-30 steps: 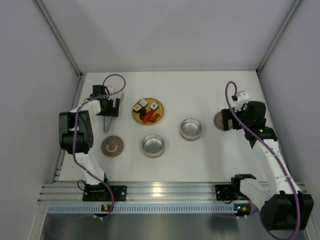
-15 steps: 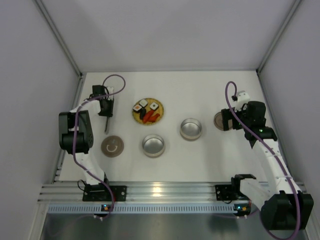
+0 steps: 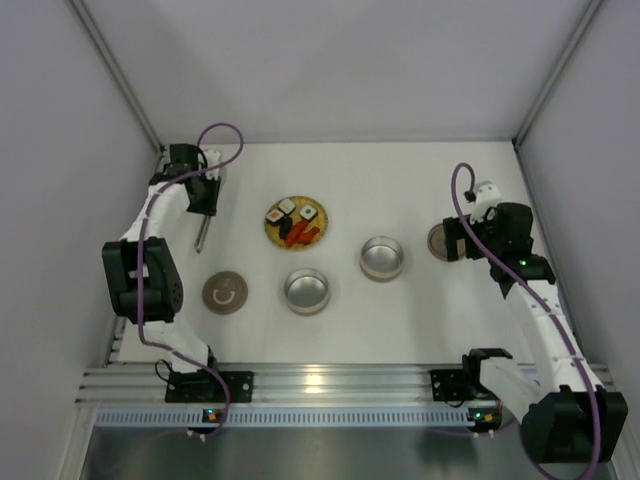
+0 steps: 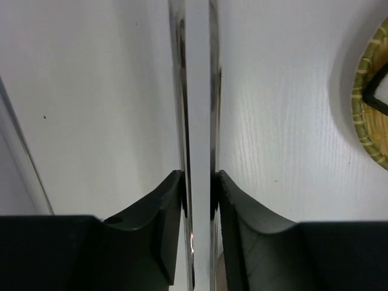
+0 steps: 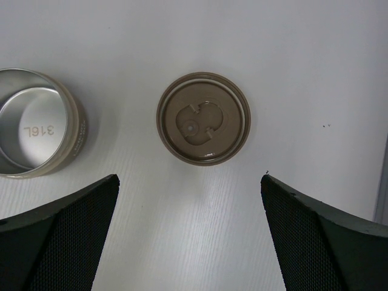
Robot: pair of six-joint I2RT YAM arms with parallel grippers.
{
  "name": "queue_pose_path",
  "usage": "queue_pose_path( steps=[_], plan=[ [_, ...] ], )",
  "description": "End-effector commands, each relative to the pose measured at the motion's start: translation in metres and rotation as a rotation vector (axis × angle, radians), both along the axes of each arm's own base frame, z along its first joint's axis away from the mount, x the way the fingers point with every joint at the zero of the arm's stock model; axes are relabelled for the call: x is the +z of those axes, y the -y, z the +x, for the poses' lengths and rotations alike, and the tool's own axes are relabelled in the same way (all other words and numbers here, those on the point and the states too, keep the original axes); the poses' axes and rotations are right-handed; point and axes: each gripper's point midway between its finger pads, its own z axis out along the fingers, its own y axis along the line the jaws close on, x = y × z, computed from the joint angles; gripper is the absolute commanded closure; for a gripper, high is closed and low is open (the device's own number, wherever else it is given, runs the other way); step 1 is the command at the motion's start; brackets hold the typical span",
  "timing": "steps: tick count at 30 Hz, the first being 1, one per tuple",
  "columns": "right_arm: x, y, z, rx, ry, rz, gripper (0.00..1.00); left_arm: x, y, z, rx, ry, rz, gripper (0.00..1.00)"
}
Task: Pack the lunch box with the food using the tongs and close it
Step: Pick up the clamp at the center of the board.
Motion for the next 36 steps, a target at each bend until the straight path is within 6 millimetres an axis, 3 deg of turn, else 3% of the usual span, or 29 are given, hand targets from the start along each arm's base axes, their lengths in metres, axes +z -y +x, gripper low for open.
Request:
queue_pose_path(
  steps=[1,5,8,15,20,26,29,36],
  plan=[
    [0.018,-0.005,0.007,0.025,0.085,-0.001,0.01,0.04,0.011,-0.013,-0.063,0.02,-0.035,0.63],
    [0.02,-0.004,0.007,0.021,0.094,-0.002,0.01,0.062,0.023,-0.017,-0.105,0.037,-0.087,0.51],
    [0.022,-0.004,0.007,0.02,0.1,-0.001,0.01,0.076,0.029,-0.019,-0.12,0.048,-0.114,0.5],
    [0.024,-0.003,0.006,0.013,0.108,-0.004,0.01,0.08,0.033,-0.022,-0.126,0.025,-0.137,0.5],
    [0.026,-0.002,0.005,0.01,0.116,-0.009,0.01,0.087,0.036,-0.024,-0.158,0.03,-0.146,0.56],
    [0.026,-0.002,0.005,0.011,0.116,-0.011,0.01,0.129,0.048,-0.031,-0.282,0.101,-0.15,0.52],
    [0.027,-0.002,0.005,0.009,0.121,-0.011,0.01,0.142,0.052,-0.04,-0.368,0.112,-0.13,0.51],
    [0.027,-0.002,0.005,0.011,0.122,-0.011,0.01,0.146,0.065,-0.071,-0.549,0.078,-0.141,0.52]
  ],
)
